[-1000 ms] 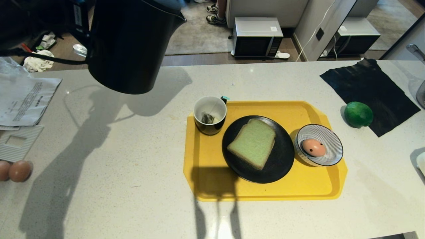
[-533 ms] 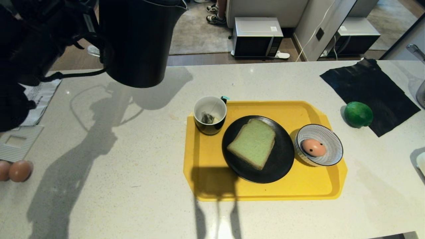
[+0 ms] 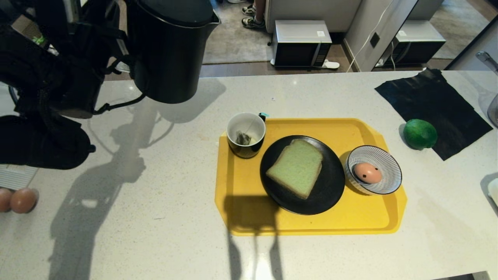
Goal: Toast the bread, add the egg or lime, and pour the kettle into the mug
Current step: Put the kettle back
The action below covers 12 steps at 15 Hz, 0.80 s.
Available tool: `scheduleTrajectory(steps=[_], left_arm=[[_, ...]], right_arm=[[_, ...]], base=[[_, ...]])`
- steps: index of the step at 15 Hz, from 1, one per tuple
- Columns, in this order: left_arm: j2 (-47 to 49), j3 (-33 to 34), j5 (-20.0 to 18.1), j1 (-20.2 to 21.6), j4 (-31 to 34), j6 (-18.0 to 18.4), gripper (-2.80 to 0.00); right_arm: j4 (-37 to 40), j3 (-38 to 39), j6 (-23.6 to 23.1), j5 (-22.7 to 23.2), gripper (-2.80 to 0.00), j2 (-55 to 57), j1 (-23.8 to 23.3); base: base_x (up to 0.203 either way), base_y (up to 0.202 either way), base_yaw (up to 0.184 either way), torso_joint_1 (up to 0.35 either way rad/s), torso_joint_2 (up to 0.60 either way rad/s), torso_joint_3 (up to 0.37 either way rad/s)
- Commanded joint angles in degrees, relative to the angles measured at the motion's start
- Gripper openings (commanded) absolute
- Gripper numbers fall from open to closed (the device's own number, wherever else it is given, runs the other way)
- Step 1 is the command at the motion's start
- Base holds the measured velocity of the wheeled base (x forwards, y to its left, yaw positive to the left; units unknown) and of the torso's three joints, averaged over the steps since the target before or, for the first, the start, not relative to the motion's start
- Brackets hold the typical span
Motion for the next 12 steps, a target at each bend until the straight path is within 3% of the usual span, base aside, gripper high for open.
scheduleTrajectory(steps=[1,6,12], left_arm=[[2.9,2.1,1.4,-0.1,-4.1,0.1,-2.8],[5.8,4.3,5.0,-0.2,-6.7,-1.6,-2.8],[7.0,9.0,5.2,-0.1,-6.7,-8.4,-2.8]], right_arm=[[0.0,0.0,0.0,0.0,-2.8,0.0,0.0],[0.0,0.0,0.0,0.0,-2.8,0.0,0.0],[0.0,0.0,0.0,0.0,-2.8,0.0,0.0]], base=[[0.0,0.0,0.0,0.0,0.0,0.0],[0.0,0.0,0.0,0.0,0.0,0.0],[0.0,0.0,0.0,0.0,0.0,0.0]])
